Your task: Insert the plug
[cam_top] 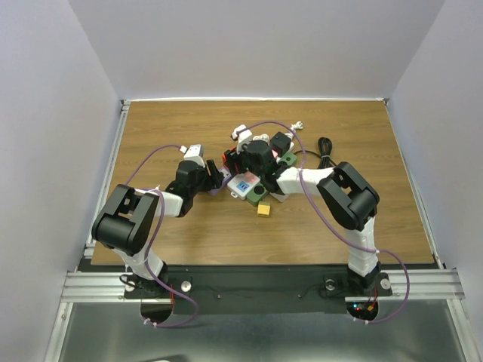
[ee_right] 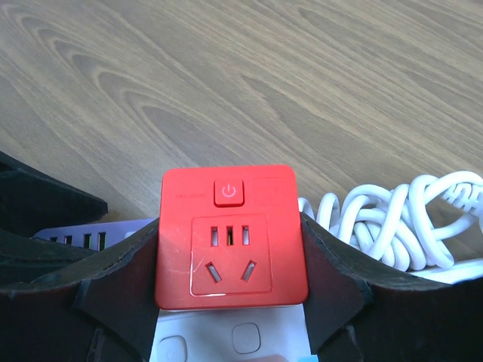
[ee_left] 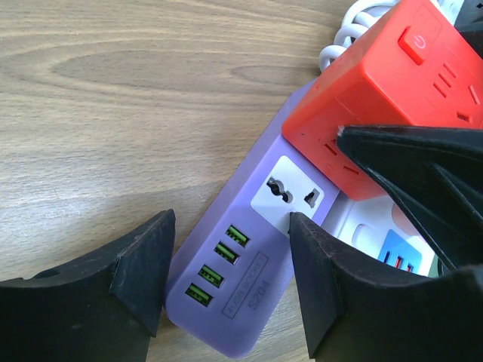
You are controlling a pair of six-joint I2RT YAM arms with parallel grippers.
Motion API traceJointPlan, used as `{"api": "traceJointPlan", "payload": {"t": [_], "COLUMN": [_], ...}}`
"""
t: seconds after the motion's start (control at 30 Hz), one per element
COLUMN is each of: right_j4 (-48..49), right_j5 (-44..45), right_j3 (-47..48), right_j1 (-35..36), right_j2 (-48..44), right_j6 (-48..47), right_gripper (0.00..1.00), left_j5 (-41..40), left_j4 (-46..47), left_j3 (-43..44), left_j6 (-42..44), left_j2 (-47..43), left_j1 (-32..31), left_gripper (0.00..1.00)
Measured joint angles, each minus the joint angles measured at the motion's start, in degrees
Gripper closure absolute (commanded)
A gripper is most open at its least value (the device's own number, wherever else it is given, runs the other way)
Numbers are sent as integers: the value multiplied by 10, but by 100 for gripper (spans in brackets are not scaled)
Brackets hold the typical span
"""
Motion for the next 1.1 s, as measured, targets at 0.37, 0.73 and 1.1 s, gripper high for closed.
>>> {"api": "traceJointPlan", "payload": {"t": [0.37, 0.73, 1.1], "right_j4": [40, 62, 135], "right_j5": [21, 28, 43], "right_j3": [-28, -36, -73], "right_j1": [8, 16, 21], "right_j2": [-6, -1, 13], "right_j6": [3, 8, 20], "right_gripper": [100, 100, 100], "left_j5": [4, 5, 6], "left_j4": [-4, -5, -19], "left_j3": [3, 4, 13], "left_j6": [7, 11, 20], "left_j2": [0, 0, 0], "left_j1": [0, 0, 1], "left_gripper": [42, 42, 46]}}
